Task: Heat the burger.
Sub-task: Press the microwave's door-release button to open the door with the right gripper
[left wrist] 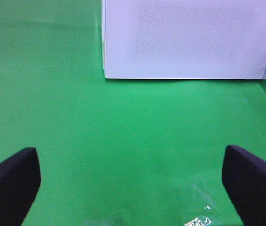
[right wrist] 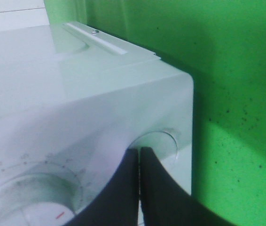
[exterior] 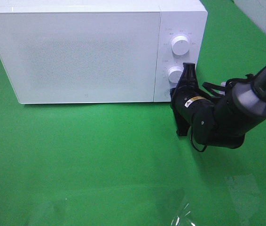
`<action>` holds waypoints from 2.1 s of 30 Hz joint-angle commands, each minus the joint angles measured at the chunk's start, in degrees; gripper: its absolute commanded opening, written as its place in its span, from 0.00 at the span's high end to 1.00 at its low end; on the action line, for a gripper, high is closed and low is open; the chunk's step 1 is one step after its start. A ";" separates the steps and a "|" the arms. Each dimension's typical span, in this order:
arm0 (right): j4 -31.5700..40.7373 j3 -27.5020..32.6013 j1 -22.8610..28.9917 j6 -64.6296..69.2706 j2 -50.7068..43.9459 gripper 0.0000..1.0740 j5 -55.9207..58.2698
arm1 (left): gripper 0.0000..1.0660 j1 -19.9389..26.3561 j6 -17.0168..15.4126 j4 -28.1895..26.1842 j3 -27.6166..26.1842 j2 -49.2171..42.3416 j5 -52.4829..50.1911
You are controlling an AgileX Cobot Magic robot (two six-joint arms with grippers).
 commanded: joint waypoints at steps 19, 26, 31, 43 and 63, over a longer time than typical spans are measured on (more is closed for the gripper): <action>4.64 -5.33 -0.11 0.46 0.86 1.00 -11.57 | 0.09 0.11 -0.06 -0.57 0.23 -0.86 -0.34; 4.76 -10.43 -0.11 0.52 4.53 1.00 -14.90 | 0.09 0.11 -0.06 -0.57 0.23 -0.86 -0.34; 4.13 -12.61 -0.11 0.34 6.25 1.00 -16.62 | 0.09 0.11 0.00 -0.57 0.23 -0.86 -0.34; 3.95 -12.55 -0.11 -0.34 6.02 1.00 -14.21 | 0.09 0.11 0.00 -0.57 0.23 -0.86 -0.34; 2.18 -4.64 1.95 -0.17 0.69 1.00 -4.53 | 0.09 0.11 0.00 -0.57 0.23 -0.86 -0.34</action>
